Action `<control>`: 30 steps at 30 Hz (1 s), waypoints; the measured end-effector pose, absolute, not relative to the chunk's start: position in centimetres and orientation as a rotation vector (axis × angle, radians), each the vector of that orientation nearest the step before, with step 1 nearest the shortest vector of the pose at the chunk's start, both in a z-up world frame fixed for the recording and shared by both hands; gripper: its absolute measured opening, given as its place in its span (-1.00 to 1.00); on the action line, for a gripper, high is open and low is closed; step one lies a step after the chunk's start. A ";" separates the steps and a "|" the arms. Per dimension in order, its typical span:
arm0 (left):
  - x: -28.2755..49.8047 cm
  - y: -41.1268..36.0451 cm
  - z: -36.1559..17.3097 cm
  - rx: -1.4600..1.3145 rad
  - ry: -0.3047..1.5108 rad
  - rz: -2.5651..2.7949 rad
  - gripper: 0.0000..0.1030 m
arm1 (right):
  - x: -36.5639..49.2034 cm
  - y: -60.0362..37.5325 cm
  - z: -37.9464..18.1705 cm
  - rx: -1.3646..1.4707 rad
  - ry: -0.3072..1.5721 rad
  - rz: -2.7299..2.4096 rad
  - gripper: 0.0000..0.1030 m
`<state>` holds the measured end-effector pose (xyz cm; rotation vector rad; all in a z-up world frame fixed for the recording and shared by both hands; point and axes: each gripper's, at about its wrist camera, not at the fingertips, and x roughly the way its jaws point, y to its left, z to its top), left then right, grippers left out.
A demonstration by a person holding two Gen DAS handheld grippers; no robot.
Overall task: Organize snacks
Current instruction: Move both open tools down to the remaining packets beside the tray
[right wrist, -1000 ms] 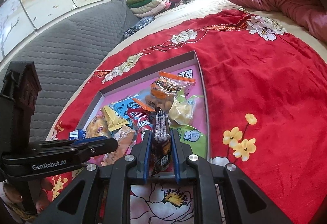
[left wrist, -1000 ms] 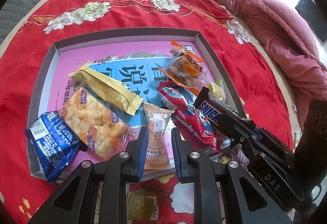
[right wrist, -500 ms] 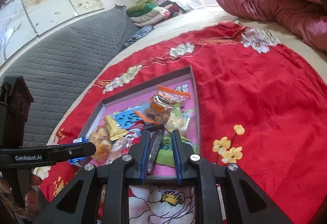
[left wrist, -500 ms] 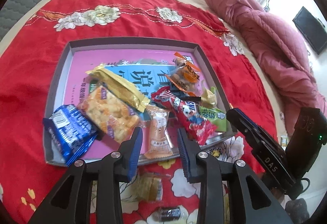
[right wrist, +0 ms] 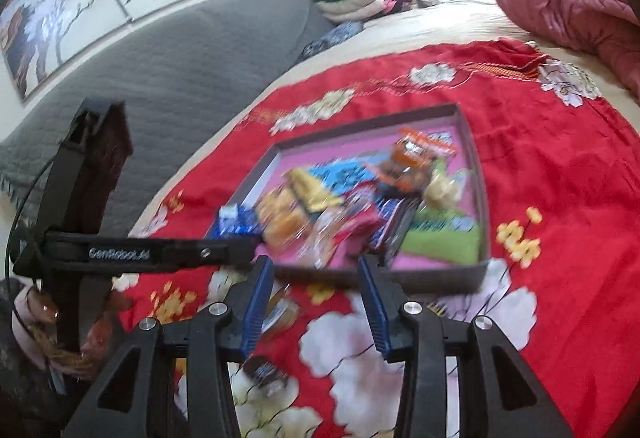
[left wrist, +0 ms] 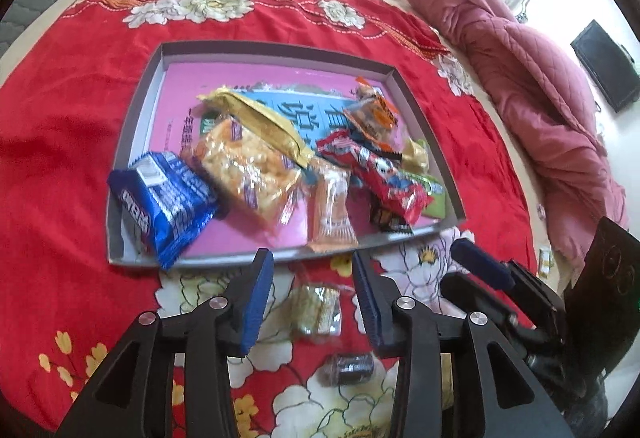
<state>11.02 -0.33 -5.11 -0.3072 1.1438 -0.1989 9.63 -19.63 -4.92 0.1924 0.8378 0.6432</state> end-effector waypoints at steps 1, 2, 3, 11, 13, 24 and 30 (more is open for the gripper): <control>10.9 -0.3 -5.2 -0.305 1.147 -0.202 -0.13 | 9.2 -19.1 -4.9 0.166 0.847 0.650 -0.16; 10.7 -0.3 -5.4 -0.303 1.154 -0.206 -0.12 | 8.8 -18.6 -4.9 0.133 0.853 0.655 -0.16; 10.6 -0.3 -5.5 -0.303 1.158 -0.207 -0.11 | 8.4 -18.3 -4.9 0.106 0.858 0.654 -0.16; 10.0 0.2 -6.1 -0.316 1.176 -0.220 -0.10 | 5.6 -15.9 -5.6 -0.031 0.908 0.666 -0.16; 9.9 0.2 -6.3 -0.318 1.180 -0.229 -0.10 | 5.1 -15.4 -5.8 -0.042 0.925 0.672 -0.16; 9.6 0.0 -7.7 -0.318 1.212 -0.259 -0.10 | 3.6 -12.3 -8.3 -0.189 1.017 0.715 -0.16; 9.7 -0.3 -8.8 -0.320 1.231 -0.270 -0.10 | 4.3 -12.3 -9.5 -0.181 1.038 0.701 -0.09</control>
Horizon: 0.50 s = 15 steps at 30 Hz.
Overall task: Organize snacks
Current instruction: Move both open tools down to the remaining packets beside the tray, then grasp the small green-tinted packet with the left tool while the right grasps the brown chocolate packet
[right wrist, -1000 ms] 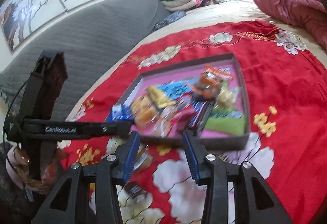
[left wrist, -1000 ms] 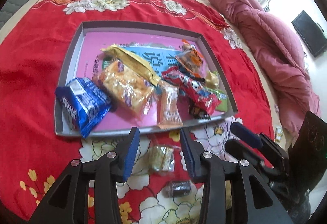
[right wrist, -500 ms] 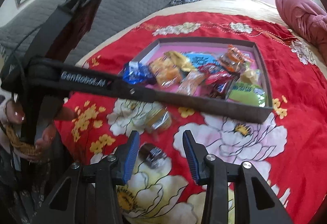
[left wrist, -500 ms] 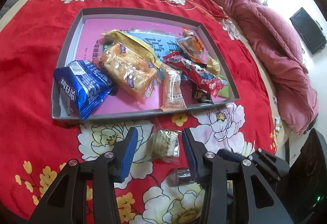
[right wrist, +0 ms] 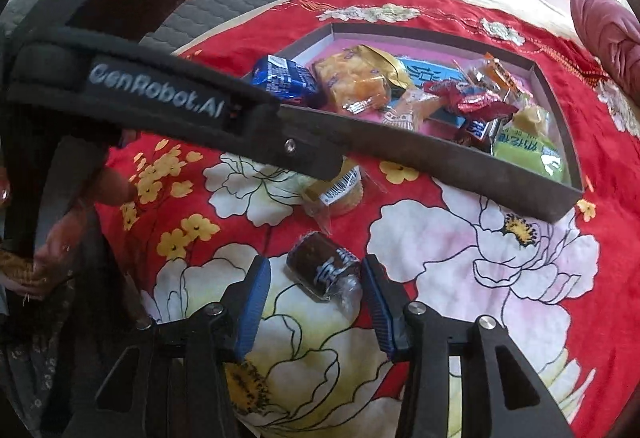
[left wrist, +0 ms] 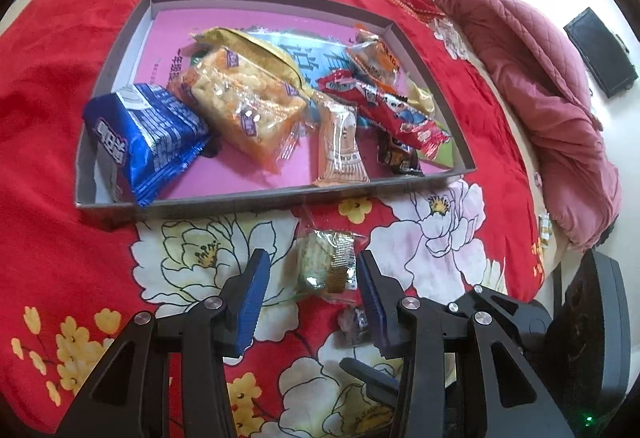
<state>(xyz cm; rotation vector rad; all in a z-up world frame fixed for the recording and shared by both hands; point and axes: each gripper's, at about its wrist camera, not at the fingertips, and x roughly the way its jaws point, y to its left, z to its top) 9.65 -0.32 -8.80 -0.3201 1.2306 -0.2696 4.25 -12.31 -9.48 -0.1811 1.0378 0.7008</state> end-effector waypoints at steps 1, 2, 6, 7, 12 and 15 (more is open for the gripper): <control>9.7 -0.4 -9.0 -0.320 1.234 -0.270 -0.10 | 4.4 -12.3 -9.7 -0.177 1.041 0.699 -0.09; 9.7 -0.6 -9.2 -0.319 1.238 -0.272 -0.10 | 4.4 -12.3 -9.8 -0.173 1.044 0.700 -0.09; 10.0 -1.0 -9.8 -0.317 1.248 -0.277 -0.10 | 4.5 -12.0 -10.0 -0.180 1.021 0.705 -0.09; 10.0 -1.1 -9.9 -0.319 1.249 -0.279 -0.10 | 4.5 -11.9 -10.0 -0.185 1.015 0.704 -0.09; 10.2 -1.5 -10.2 -0.319 1.245 -0.281 -0.10 | 4.4 -11.7 -10.4 -0.225 1.009 0.696 -0.25; 10.2 -2.1 -10.3 -0.314 1.242 -0.290 -0.11 | 4.4 -12.2 -10.1 -0.201 1.009 0.704 -0.26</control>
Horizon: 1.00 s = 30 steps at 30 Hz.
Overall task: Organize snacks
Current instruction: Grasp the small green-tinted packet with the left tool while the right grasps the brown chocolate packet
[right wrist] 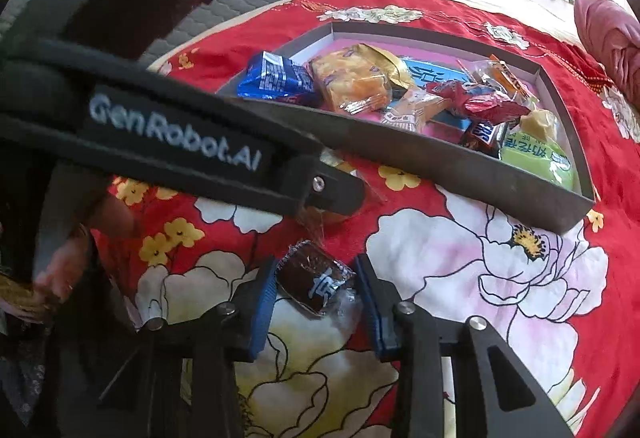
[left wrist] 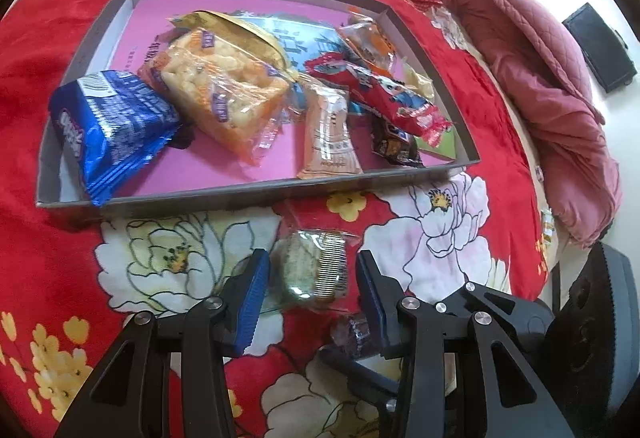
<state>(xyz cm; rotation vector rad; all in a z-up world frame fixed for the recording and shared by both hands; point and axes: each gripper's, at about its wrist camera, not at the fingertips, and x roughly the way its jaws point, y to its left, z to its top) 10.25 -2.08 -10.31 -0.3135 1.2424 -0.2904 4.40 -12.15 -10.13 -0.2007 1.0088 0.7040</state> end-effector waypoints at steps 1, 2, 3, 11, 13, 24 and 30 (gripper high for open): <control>10.2 -2.3 -10.4 -0.303 1.242 -0.289 -0.11 | 4.4 -12.3 -10.0 -0.200 1.010 0.704 -0.26; 10.2 -2.6 -10.5 -0.283 1.245 -0.285 -0.11 | 4.4 -12.3 -10.0 -0.202 1.012 0.703 -0.26; 10.2 -2.7 -10.5 -0.275 1.247 -0.282 -0.11 | 4.3 -12.5 -9.9 -0.203 1.013 0.698 -0.26; 10.3 -2.0 -10.7 -0.297 1.235 -0.268 -0.30 | 5.3 -14.4 -9.1 -0.183 0.995 0.610 -0.26; 10.1 -1.9 -10.2 -0.294 1.221 -0.269 -0.30 | 5.7 -15.1 -8.8 -0.152 0.983 0.588 -0.26; 9.6 0.6 -6.1 -0.348 1.117 -0.247 -0.30 | 7.0 -17.8 -6.5 -0.005 0.882 0.549 -0.26; 10.2 0.9 -5.2 -0.350 1.082 -0.223 -0.31 | 7.5 -18.9 -5.6 0.038 0.820 0.528 -0.26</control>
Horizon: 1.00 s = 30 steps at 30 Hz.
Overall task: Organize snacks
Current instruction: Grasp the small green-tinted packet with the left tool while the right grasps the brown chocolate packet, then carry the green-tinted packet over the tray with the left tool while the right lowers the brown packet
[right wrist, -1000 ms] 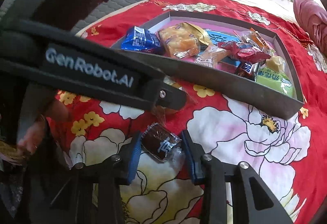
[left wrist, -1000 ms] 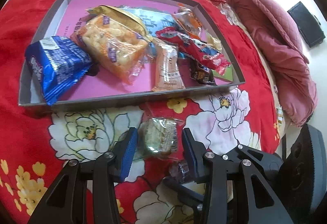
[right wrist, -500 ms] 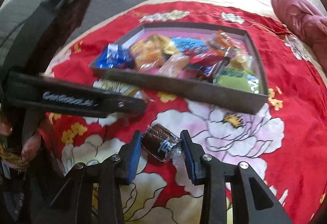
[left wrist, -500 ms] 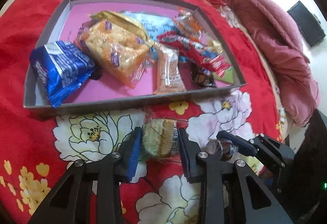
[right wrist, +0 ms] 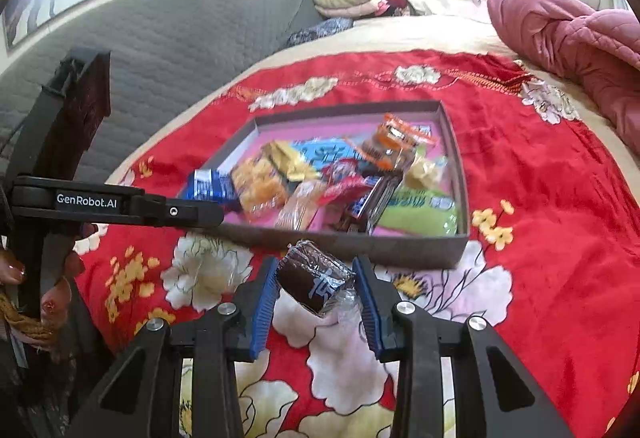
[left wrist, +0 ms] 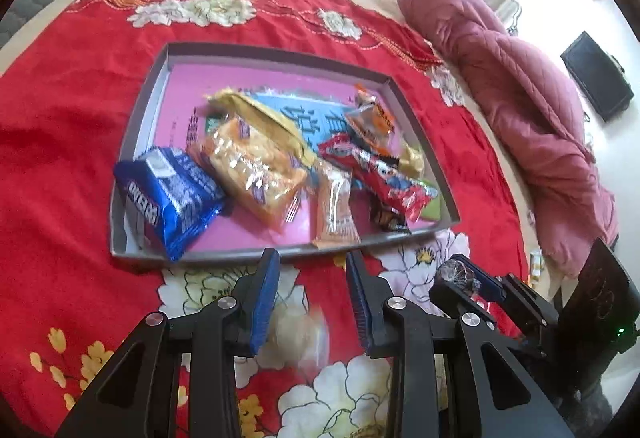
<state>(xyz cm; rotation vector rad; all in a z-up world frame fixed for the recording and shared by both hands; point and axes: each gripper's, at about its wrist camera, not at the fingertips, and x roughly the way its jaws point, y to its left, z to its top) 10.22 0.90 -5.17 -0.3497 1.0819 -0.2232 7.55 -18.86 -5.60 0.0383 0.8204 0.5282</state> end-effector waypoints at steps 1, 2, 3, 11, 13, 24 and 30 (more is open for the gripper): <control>10.4 0.8 -5.1 -0.343 1.078 -0.218 -0.31 | 7.8 -19.0 -5.6 0.047 0.817 0.526 -0.26; 10.7 0.7 -5.2 -0.330 1.079 -0.212 -0.31 | 8.0 -19.2 -5.6 0.053 0.815 0.524 -0.26; 10.8 0.7 -5.3 -0.327 1.089 -0.208 -0.36 | 8.3 -19.3 -5.6 0.063 0.814 0.521 -0.26; 8.6 0.6 -7.5 -0.293 1.222 -0.243 -0.26 | 9.3 -20.8 -5.7 0.140 0.812 0.518 -0.26; 8.0 0.2 -8.3 -0.287 1.252 -0.250 -0.19 | 9.4 -20.9 -5.7 0.149 0.810 0.518 -0.26; 7.1 -1.1 -10.4 -0.234 1.298 -0.246 -0.19 | 9.6 -21.6 -5.6 0.177 0.798 0.498 -0.26; 7.2 -1.1 -10.4 -0.233 1.278 -0.250 -0.30 | 9.8 -21.6 -5.5 0.174 0.787 0.496 -0.26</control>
